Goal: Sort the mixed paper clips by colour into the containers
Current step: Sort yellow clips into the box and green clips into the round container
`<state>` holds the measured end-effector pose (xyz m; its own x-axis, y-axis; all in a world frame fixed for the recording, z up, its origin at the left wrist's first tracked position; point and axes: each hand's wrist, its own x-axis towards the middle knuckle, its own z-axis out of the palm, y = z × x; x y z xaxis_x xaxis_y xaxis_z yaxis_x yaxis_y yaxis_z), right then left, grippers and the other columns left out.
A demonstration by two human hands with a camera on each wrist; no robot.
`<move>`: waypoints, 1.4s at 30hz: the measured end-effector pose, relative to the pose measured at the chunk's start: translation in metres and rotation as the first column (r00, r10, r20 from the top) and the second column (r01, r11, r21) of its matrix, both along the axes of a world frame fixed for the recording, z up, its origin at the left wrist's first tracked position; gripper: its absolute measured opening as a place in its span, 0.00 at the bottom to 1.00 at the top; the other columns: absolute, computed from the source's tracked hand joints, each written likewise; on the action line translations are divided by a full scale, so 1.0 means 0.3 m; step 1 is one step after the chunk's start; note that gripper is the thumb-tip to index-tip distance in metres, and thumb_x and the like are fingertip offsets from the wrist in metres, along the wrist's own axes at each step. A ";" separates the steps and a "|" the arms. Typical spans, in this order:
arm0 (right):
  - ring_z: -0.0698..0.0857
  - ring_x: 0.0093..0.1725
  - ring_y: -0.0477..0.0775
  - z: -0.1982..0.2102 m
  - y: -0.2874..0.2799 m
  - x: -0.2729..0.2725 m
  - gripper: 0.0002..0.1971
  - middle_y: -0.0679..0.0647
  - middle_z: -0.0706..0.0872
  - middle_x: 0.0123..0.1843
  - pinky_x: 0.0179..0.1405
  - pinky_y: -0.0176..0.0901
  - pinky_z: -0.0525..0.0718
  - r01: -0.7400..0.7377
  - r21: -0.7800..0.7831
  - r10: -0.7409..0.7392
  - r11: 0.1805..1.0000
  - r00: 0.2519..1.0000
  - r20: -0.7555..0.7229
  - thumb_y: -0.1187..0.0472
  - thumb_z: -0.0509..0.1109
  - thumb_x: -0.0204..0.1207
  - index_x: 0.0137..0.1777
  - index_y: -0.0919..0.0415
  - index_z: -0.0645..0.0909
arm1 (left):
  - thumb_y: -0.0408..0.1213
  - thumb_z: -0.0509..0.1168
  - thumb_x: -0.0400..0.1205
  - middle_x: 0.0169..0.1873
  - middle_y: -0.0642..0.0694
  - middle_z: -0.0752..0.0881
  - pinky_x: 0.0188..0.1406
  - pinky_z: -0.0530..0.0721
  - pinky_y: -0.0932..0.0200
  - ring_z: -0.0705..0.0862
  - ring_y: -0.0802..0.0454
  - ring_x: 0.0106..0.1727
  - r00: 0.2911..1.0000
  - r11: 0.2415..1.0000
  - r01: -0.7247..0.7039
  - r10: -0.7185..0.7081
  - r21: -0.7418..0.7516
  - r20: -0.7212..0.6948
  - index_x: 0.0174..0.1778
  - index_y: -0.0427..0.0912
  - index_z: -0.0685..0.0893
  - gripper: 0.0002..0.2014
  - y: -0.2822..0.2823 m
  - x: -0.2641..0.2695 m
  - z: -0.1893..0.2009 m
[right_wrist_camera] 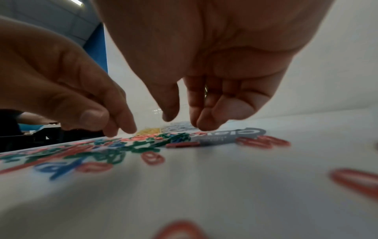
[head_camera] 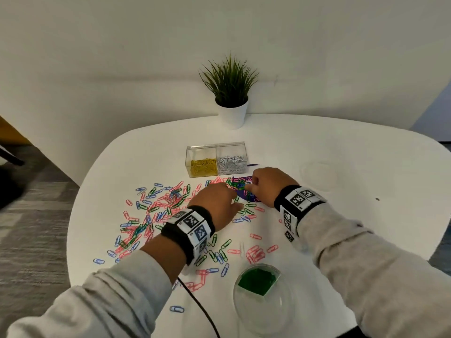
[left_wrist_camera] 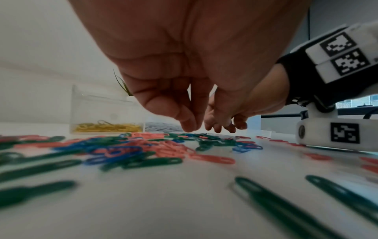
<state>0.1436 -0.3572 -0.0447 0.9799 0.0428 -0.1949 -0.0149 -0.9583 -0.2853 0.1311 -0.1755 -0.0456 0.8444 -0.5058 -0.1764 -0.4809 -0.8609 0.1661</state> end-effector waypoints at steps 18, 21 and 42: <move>0.82 0.51 0.55 -0.040 0.005 0.017 0.03 0.51 0.79 0.52 0.52 0.47 0.81 -0.058 0.005 0.058 0.998 0.998 -0.004 0.57 0.66 0.81 0.52 0.52 0.79 | 0.27 0.62 0.79 0.53 0.47 0.82 0.47 0.79 0.52 0.80 0.46 0.51 1.000 0.985 -0.024 0.026 -0.171 0.008 0.63 0.49 0.76 0.18 0.016 -0.006 -0.029; 0.81 0.50 0.53 -0.043 0.002 0.018 0.03 0.50 0.81 0.51 0.49 0.44 0.77 -0.081 0.000 0.081 0.997 0.996 -0.034 0.57 0.69 0.79 0.47 0.49 0.77 | 0.26 0.62 0.79 0.58 0.47 0.79 0.44 0.82 0.51 0.81 0.45 0.48 0.999 0.984 -0.020 0.025 -0.179 0.024 0.68 0.50 0.74 0.22 0.014 -0.004 -0.036; 0.81 0.45 0.53 -0.009 -0.006 -0.023 0.04 0.50 0.83 0.45 0.39 0.42 0.74 -0.060 0.110 0.068 0.992 0.995 -0.071 0.54 0.65 0.78 0.45 0.53 0.77 | 0.48 0.65 0.84 0.58 0.47 0.79 0.58 0.79 0.52 0.80 0.46 0.60 0.995 0.985 0.099 -0.100 -0.139 -0.002 0.69 0.50 0.84 0.18 0.026 0.007 -0.060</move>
<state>0.1367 -0.3589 -0.0475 0.9572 0.1299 -0.2586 0.0206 -0.9219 -0.3868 0.1333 -0.1678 -0.0636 0.7877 -0.6070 -0.1058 -0.5607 -0.7774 0.2851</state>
